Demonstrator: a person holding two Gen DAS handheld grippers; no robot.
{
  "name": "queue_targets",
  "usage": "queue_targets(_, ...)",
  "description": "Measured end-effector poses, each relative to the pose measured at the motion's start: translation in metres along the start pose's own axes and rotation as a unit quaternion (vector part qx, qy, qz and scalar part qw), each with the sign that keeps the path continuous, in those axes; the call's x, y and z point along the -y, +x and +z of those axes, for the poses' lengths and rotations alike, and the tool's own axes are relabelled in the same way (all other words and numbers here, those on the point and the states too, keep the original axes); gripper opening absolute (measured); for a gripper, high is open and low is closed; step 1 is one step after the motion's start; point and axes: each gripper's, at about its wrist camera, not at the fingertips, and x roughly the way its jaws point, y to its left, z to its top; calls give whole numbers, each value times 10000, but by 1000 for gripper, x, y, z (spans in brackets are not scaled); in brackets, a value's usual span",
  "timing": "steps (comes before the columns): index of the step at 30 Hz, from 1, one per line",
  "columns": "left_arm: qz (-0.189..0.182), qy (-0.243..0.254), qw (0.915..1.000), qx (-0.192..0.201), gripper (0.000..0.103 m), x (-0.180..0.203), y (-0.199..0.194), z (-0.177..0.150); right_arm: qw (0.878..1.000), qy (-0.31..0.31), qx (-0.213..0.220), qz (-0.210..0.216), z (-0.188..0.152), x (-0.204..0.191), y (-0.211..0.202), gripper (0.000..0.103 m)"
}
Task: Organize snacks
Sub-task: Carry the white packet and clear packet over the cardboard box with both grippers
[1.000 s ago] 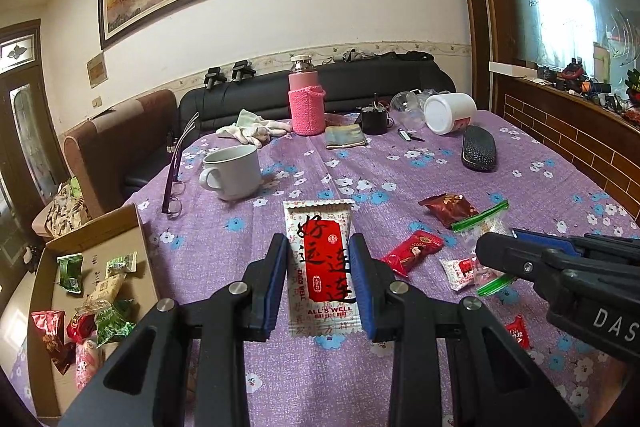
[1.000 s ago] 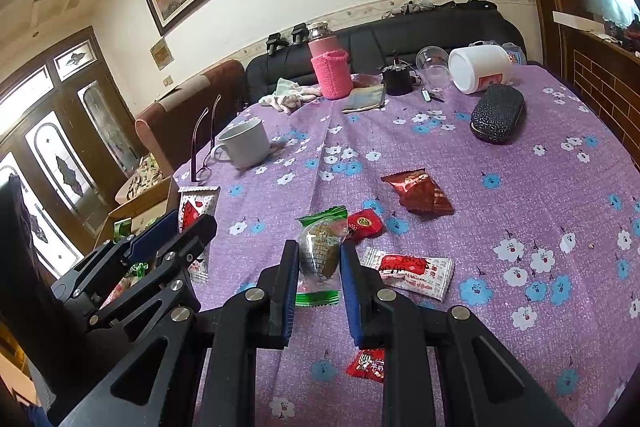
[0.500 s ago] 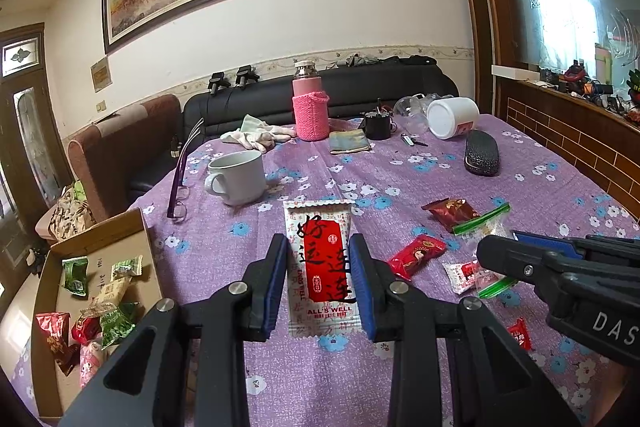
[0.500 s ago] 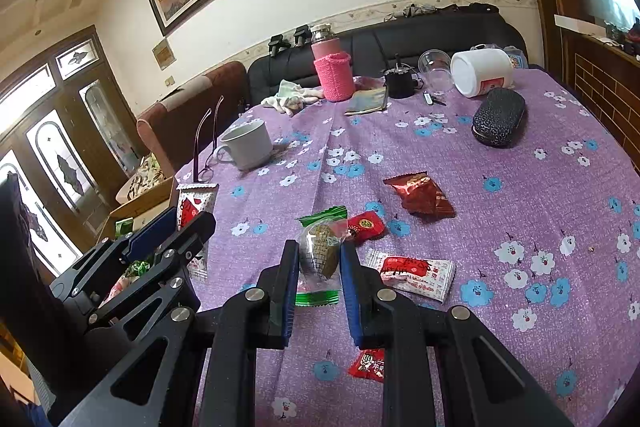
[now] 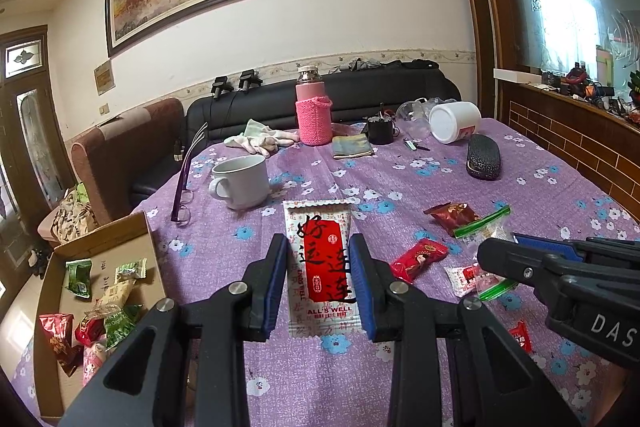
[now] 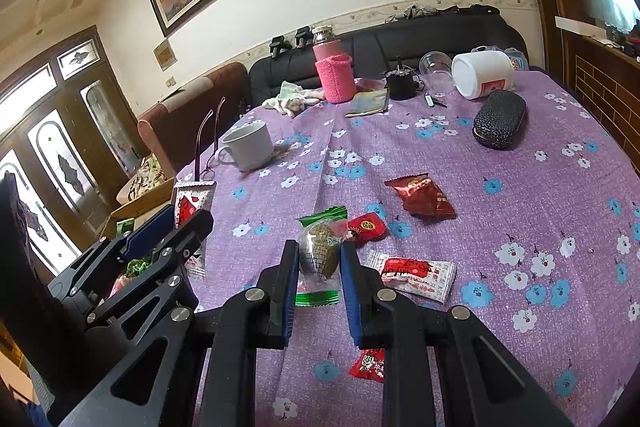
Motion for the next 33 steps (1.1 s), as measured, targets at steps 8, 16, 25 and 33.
queue_targets(8,0,-6,10000,5,30,0,0,0,10000,-5,-1,-2,0,0,0,22)
queue_targets(16,-1,-7,10000,7,30,0,-1,0,10000,-1,3,-3,0,0,0,22)
queue_targets(25,0,-5,10000,9,31,-1,0,0,10000,3,13,-5,0,0,0,22)
queue_targets(33,22,-41,10000,22,31,-3,-1,0,10000,11,50,-13,1,1,-1,22)
